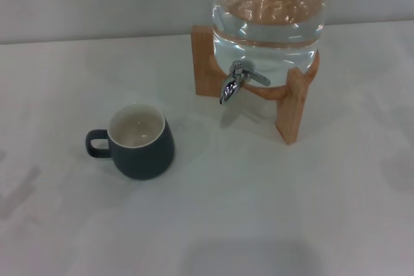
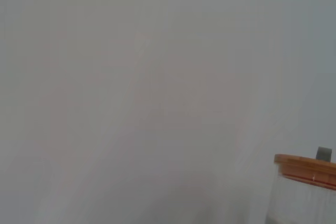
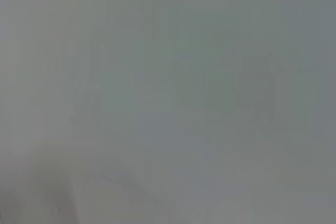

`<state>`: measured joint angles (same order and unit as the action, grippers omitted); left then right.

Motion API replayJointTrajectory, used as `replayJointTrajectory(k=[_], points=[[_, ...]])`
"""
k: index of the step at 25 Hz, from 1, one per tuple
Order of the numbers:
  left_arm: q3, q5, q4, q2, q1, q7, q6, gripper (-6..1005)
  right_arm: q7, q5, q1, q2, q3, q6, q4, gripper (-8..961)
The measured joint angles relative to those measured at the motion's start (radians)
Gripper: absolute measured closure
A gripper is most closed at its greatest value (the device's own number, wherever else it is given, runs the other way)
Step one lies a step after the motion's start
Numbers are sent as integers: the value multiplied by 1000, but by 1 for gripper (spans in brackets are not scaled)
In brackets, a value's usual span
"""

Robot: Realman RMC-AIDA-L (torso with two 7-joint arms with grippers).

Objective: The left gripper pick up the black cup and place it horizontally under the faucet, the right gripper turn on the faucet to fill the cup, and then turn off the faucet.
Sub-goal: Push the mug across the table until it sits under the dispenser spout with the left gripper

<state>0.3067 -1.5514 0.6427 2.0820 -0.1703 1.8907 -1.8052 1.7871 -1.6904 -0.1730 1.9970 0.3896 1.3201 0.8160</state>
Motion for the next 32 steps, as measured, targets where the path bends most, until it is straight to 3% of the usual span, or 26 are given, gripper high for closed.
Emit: replayJointTrajectory(k=[16,29,32], points=[[1,19,-5,0,-7,3,25,110,0,0,0,0,0,0,0,108],[5,138,-79,5,-64,149,182,109,0,0,-3,0,0,1,0,107],[43,143,-91,6,-66,214,226,110,0,0,-2,0,-1,0,0,107]])
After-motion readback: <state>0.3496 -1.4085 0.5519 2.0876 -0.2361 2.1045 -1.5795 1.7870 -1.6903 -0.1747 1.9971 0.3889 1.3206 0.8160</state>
